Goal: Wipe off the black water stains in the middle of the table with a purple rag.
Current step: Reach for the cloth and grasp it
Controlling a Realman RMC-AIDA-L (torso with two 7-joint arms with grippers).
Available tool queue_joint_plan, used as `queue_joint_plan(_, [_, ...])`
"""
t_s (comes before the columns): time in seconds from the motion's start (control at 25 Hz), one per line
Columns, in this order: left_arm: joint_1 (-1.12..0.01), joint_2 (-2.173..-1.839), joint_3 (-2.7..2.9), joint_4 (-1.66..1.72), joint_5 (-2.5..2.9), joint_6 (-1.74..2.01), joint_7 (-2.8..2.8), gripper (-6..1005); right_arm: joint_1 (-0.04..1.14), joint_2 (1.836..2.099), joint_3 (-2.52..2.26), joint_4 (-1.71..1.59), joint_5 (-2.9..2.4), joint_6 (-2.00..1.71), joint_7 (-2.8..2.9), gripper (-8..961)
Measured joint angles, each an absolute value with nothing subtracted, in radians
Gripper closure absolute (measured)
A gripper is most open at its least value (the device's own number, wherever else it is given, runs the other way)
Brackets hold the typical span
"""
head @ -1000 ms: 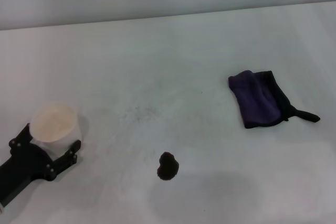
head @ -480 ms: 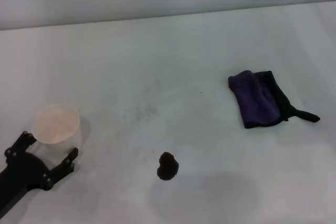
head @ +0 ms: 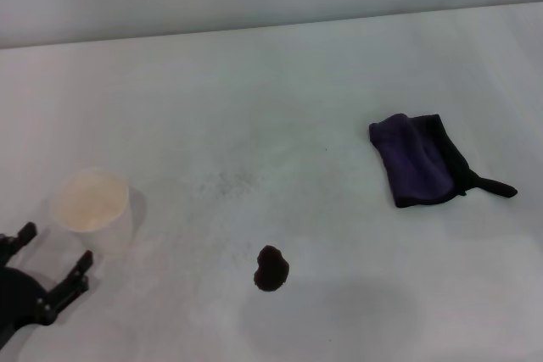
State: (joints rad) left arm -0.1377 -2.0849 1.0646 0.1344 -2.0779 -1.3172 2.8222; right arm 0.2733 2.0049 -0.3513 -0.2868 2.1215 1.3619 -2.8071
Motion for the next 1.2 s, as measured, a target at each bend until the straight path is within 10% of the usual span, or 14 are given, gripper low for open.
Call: queue_joint_plan(1.2, [-0.090, -2.075, 1.060, 0.069, -2.545, -1.541, 2.820, 111, 0.252, 2.003, -0.363, -0.230, 2.121, 1.353, -2.702, 84])
